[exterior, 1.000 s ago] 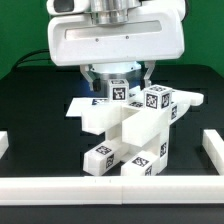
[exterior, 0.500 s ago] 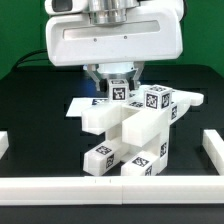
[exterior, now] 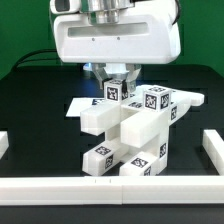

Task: Assemble chair

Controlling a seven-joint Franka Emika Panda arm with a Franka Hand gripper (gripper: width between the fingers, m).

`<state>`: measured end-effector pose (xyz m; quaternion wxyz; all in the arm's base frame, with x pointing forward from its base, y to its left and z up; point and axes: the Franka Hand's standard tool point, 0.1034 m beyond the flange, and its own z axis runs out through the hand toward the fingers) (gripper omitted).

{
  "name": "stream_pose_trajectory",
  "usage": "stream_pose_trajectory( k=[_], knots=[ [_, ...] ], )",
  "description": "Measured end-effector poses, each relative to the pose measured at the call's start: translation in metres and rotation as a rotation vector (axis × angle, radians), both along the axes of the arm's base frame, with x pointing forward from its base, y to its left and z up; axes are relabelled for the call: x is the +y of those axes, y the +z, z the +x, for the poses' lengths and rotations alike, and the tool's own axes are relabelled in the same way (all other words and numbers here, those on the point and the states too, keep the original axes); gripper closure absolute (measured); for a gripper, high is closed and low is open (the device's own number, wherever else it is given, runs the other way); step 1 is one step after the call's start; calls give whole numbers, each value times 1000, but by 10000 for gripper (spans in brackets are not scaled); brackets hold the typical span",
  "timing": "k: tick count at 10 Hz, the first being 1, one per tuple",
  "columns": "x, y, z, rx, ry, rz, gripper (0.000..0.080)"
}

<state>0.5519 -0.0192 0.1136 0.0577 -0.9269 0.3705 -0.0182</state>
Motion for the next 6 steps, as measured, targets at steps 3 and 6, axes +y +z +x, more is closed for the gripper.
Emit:
stream_pose_trajectory(
  k=[3, 6],
  knots=[
    [2, 0, 0, 17, -216, 26, 518],
    [7, 1, 1, 29, -372, 59, 517]
  ],
)
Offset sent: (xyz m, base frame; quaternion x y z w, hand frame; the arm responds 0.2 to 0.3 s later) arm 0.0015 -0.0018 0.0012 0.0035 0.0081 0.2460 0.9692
